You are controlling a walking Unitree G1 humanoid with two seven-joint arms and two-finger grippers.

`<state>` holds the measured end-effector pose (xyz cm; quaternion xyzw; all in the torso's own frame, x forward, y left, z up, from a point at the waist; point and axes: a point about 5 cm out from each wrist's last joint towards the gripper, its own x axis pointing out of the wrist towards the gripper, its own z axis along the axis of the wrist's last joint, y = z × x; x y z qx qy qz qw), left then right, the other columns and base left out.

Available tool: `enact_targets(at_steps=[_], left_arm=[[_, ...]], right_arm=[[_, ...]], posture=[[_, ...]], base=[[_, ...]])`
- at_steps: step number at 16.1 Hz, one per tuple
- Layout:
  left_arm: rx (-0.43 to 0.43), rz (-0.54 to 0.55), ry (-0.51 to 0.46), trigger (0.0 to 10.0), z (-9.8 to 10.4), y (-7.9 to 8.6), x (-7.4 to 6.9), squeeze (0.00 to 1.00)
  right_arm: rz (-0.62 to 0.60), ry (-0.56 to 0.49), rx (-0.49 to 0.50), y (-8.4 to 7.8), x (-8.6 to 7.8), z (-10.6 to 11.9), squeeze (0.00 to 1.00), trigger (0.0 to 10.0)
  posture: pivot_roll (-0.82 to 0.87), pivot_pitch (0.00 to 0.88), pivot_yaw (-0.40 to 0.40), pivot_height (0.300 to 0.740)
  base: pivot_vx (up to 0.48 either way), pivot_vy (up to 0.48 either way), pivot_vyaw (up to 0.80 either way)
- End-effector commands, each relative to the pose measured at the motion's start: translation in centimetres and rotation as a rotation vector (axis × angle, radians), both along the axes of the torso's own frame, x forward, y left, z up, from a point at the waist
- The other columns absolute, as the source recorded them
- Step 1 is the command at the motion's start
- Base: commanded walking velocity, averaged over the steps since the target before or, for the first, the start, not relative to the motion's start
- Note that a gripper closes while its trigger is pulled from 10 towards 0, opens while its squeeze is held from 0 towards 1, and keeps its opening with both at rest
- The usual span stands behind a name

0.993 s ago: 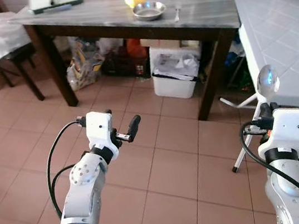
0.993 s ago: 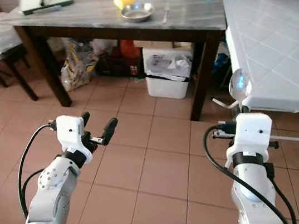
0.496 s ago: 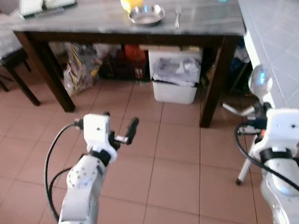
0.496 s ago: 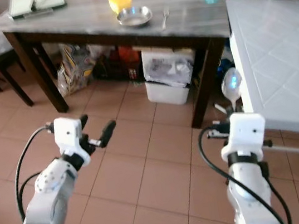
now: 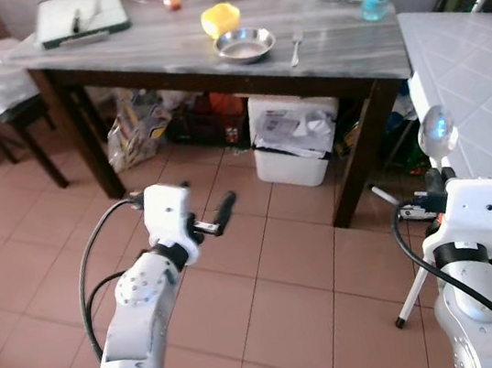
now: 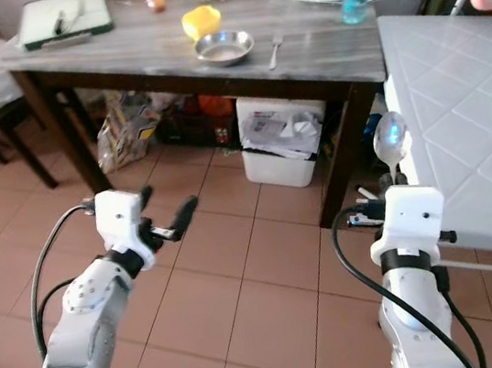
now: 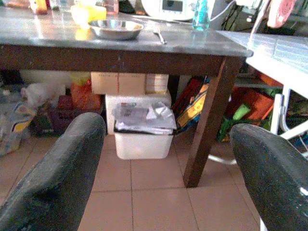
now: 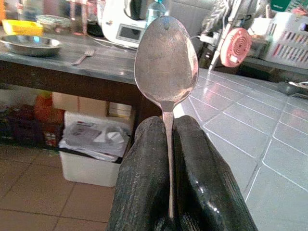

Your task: Setting the table

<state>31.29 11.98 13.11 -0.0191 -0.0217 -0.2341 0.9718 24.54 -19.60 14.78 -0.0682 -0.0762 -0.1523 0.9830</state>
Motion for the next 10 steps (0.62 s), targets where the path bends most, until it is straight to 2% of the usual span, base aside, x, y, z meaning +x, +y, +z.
enact_targets(at_steps=[1,10], left_arm=[[0.001,-0.037,0.005,10.0,-0.04,-1.11,-0.13,0.00],[0.008,-0.053,0.000,10.0,0.23,-1.45,0.30,0.00]], right_arm=[[-0.026,-0.019,-0.010,-0.53,-0.34,0.40,0.00,10.0],[-0.029,-0.028,-0.002,-0.36,-0.03,0.40,0.00,10.0]], posture=[[0.17,0.119,-0.006,0.740],[0.18,0.112,0.001,0.740]], base=[[0.398,0.000,0.00],[0.480,0.000,0.00]])
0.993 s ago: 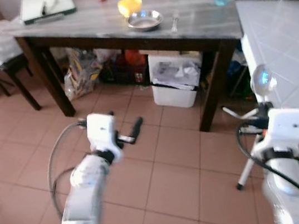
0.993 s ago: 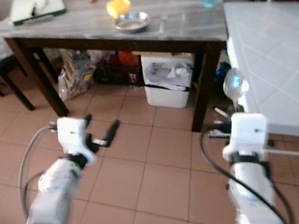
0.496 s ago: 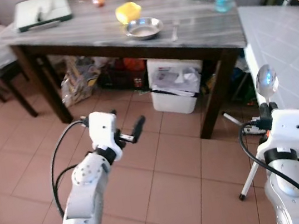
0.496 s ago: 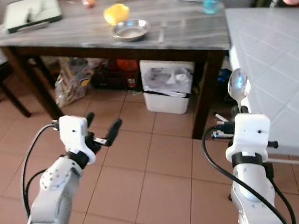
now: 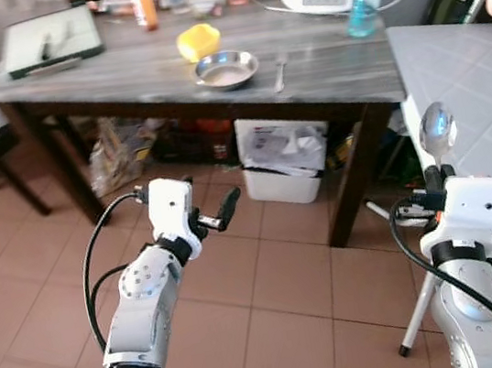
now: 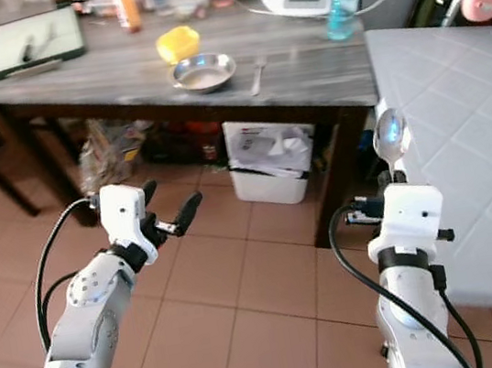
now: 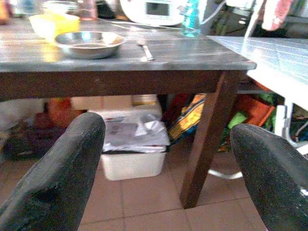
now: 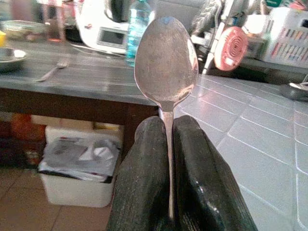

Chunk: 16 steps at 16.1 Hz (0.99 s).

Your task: Setting the table

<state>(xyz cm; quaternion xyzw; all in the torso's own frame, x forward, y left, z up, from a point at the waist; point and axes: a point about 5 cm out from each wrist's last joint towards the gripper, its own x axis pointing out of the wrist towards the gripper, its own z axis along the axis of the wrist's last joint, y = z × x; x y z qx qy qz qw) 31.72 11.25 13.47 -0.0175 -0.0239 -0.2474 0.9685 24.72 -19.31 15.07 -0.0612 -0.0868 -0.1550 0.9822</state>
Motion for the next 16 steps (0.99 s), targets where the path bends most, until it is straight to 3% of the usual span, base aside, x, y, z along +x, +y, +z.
enact_targets(at_steps=[1,16], left_arm=[[0.005,-0.026,0.006,10.0,-0.16,-0.76,-0.17,0.00],[0.015,-0.028,0.013,10.0,-0.26,-0.84,-0.15,0.00]], right_arm=[[-0.025,-0.004,-0.012,-0.65,-0.20,0.11,0.00,10.0],[-0.018,0.006,-0.002,-0.87,-0.21,-0.22,0.00,10.0]], posture=[[0.18,0.113,-0.002,0.740],[0.18,0.110,-0.005,0.740]], base=[[0.480,0.000,0.00],[0.480,0.000,0.00]])
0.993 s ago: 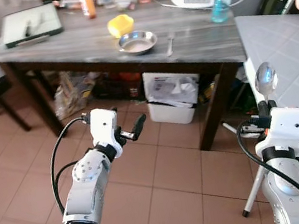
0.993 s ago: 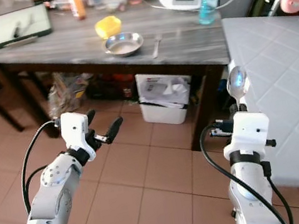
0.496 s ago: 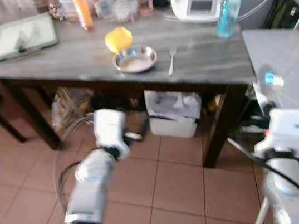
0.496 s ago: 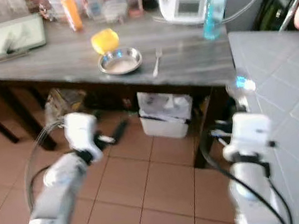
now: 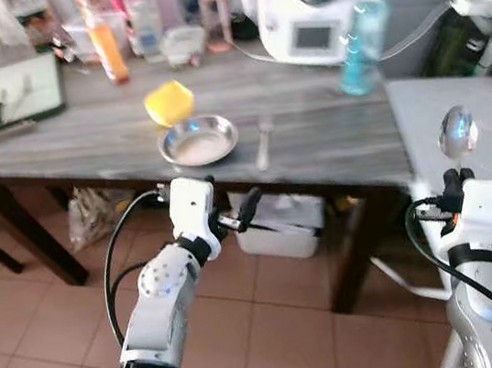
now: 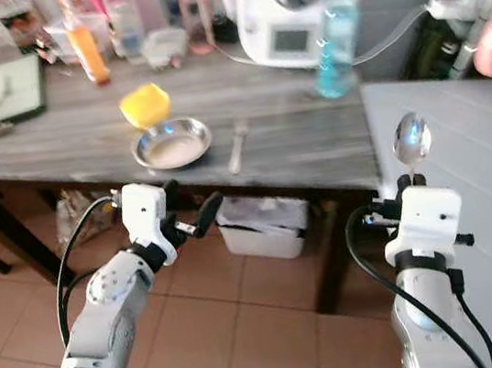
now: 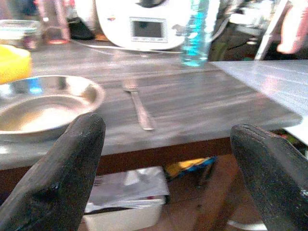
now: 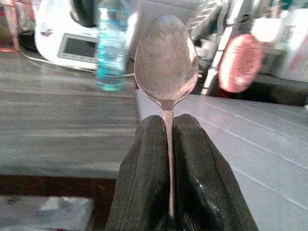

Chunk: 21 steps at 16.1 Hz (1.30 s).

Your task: Setting the table

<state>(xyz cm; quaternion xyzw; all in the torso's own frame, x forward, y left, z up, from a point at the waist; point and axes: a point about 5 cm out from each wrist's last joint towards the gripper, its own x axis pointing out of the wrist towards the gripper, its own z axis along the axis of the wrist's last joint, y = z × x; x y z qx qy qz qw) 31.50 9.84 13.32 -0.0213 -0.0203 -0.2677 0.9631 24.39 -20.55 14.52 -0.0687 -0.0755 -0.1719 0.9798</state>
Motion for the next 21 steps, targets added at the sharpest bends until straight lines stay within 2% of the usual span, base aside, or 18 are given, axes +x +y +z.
enact_targets(at_steps=[1,8,10,12,15,18,21], left_arm=[[0.021,0.013,0.003,10.0,-0.1,0.5,0.1,0.00],[0.036,0.028,-0.023,10.0,0.5,1.2,0.3,0.00],[0.027,0.021,-0.094,10.0,2.0,1.9,0.2,0.00],[0.036,0.026,-0.107,10.0,2.3,2.2,0.2,0.00],[0.049,0.038,-0.108,10.0,2.4,2.4,0.1,0.00],[0.079,0.037,-0.093,10.0,2.4,3.6,-0.2,0.00],[0.101,0.017,-0.069,10.0,2.8,4.6,0.0,0.00]], right_arm=[[0.019,-0.017,0.008,0.5,0.2,0.3,0.00,10.0],[0.021,-0.018,0.022,0.8,0.2,0.1,0.00,10.0],[0.017,-0.022,0.022,0.8,0.2,0.2,0.00,10.0],[0.019,-0.021,0.021,0.8,0.1,0.1,0.00,10.0],[0.021,-0.019,0.023,0.9,0.0,0.1,0.00,10.0],[0.045,-0.023,0.085,1.5,0.4,0.5,0.00,10.0],[0.068,-0.016,0.098,2.2,0.6,0.3,0.00,10.0]], posture=[[0.18,0.109,-0.002,0.740],[0.19,0.111,0.007,0.740],[0.19,0.112,0.008,0.740],[0.19,0.113,0.007,0.740],[0.19,0.118,0.004,0.740],[0.19,0.127,-0.001,0.740],[0.20,0.135,-0.006,0.740]], base=[[0.480,0.000,0.00],[0.480,0.000,0.00],[0.480,0.000,0.00],[0.317,0.000,0.00],[0.000,0.000,0.00],[0.000,0.000,0.00],[0.000,0.000,0.00]])
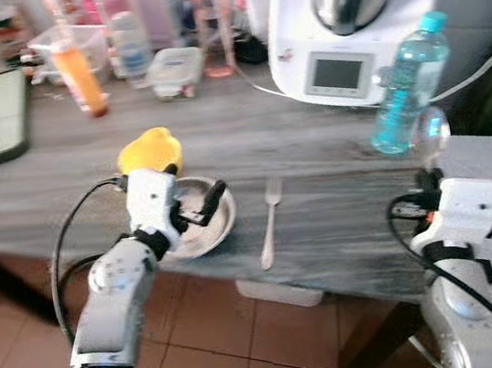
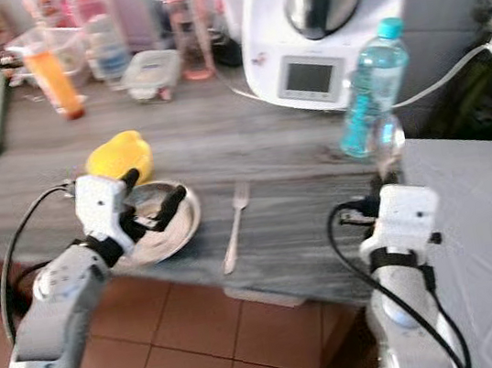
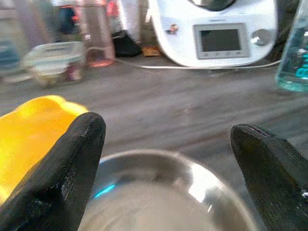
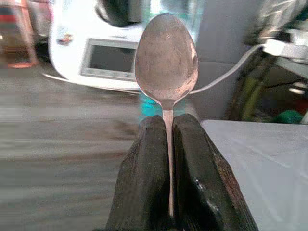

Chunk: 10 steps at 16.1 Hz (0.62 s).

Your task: Setting the table

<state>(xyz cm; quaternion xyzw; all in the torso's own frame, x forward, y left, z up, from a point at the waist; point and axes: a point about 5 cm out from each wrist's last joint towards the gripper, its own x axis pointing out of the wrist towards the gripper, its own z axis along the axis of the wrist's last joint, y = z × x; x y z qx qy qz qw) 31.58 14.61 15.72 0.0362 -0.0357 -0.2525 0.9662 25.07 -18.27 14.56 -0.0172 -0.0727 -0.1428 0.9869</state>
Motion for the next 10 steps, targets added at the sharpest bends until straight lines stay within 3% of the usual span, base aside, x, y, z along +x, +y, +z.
enact_targets(at_steps=[1,3,10], left_arm=[[0.005,-0.018,-0.009,10.0,0.43,-0.11,-0.12,0.00],[0.010,-0.003,-0.001,10.0,0.49,0.25,0.20,0.00],[-0.025,0.008,0.016,10.0,0.89,-0.01,0.49,0.00]], right_arm=[[0.002,-0.008,0.001,-0.10,-0.07,0.28,0.00,10.0],[0.002,0.004,0.010,-0.14,-0.13,0.05,0.00,10.0],[-0.005,0.010,0.001,-0.46,-0.28,0.10,0.00,10.0]], posture=[[0.20,0.135,-0.006,0.740],[0.20,0.136,-0.005,0.740],[0.19,0.136,-0.009,0.740]], base=[[0.000,0.000,0.00],[0.000,0.000,-0.22],[0.000,0.000,-0.53]])
